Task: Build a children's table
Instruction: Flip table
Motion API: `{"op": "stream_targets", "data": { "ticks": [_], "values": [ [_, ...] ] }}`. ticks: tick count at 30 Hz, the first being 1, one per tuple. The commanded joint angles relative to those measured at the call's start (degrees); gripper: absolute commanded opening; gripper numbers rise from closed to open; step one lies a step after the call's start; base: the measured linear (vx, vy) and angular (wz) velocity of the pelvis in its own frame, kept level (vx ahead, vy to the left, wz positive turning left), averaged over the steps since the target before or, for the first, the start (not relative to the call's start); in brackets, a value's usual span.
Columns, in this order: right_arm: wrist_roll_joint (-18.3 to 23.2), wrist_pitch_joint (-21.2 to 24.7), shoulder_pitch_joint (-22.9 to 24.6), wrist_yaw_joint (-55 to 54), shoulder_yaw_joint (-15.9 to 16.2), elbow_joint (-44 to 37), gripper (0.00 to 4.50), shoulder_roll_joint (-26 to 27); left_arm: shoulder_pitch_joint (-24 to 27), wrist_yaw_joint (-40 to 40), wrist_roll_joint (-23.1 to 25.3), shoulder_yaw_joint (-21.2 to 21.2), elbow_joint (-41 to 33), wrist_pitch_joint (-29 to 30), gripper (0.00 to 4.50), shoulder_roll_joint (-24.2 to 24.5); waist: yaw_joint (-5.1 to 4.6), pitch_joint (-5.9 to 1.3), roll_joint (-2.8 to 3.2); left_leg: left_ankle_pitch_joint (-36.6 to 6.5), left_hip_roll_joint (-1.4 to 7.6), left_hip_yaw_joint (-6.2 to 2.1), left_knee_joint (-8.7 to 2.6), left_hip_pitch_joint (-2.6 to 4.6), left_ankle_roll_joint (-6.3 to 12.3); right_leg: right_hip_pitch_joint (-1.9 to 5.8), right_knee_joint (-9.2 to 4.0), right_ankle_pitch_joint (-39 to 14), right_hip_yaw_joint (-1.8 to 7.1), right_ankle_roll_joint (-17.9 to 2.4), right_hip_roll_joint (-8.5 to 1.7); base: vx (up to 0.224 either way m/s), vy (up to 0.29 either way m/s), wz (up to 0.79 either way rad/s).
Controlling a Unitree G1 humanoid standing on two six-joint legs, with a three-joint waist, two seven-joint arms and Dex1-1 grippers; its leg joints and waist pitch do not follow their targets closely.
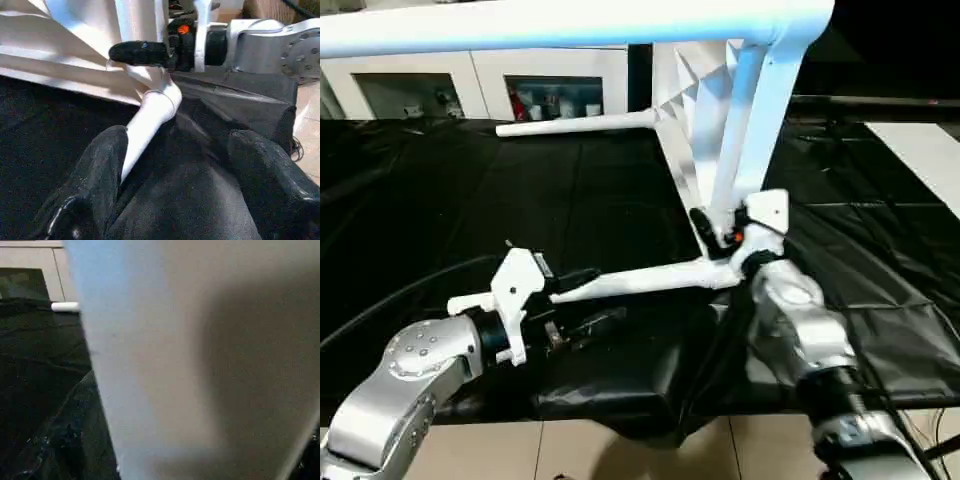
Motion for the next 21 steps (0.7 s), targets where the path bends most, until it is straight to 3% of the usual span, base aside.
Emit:
{"op": "stream_targets", "data": {
  "ticks": [1, 10, 11, 13, 21],
  "values": [
    [-0.6, -2.3, -1.5, 0.9, -0.2, 2.3, 3.81, 0.6, 0.4, -0.2, 0.9, 0.5, 0.4, -0.5, 3.58, 0.0, 0.05, -2.67, 0.55, -20.9, 2.25, -1.07, -4.65, 1.21, -3.37, 1.43, -4.7, -15.4, 1.97, -9.1, -3.31, 0.0, 0.0, 0.0],
    [-1.0, -7.3, -3.5, 0.7, -1.3, 7.4, 3.81, 1.5, 1.3, 0.0, 1.0, 1.0, -0.4, -0.5, 3.58, -0.1, 0.1, -2.64, 0.61, -21.4, 2.33, -1.05, -4.71, 1.31, -2.92, 1.27, -4.75, -16.2, 1.94, -9.1, -3.28, 0.0, 0.0, 0.0],
    [-1.1, -8.0, -3.7, 0.6, -1.5, 8.0, 3.56, 1.5, 1.4, 0.0, 1.0, 1.0, -0.5, -0.5, 3.58, -0.1, 0.1, -2.59, 0.62, -21.5, 2.33, -1.05, -4.74, 1.3, -2.93, 1.23, -4.77, -16.3, 1.94, -9.0, -3.24, 0.0, 0.0, 0.0],
    [-1.3, -8.8, -3.9, 0.4, -1.6, 8.7, 3.56, 1.6, 1.4, 0.0, 1.0, 1.0, -0.6, -0.5, 3.58, -0.1, 0.08, -2.61, 0.63, -21.7, 2.31, -1.07, -4.75, 1.23, -2.98, 1.27, -4.75, -16.3, 1.93, -9.1, -3.29, 0.0, 0.0, 0.0],
    [-2.5, -11.6, -4.3, 0.5, -1.5, 10.8, 2.64, 1.6, 1.4, 0.0, 1.3, 1.0, -0.8, -0.5, 3.58, -0.4, 0.04, -2.62, 0.77, -21.9, 2.31, -1.06, -4.77, 1.23, -2.81, 1.26, -4.77, -15.8, 1.92, -9.2, -3.18, 0.0, 0.0, 0.0]
  ]
}}
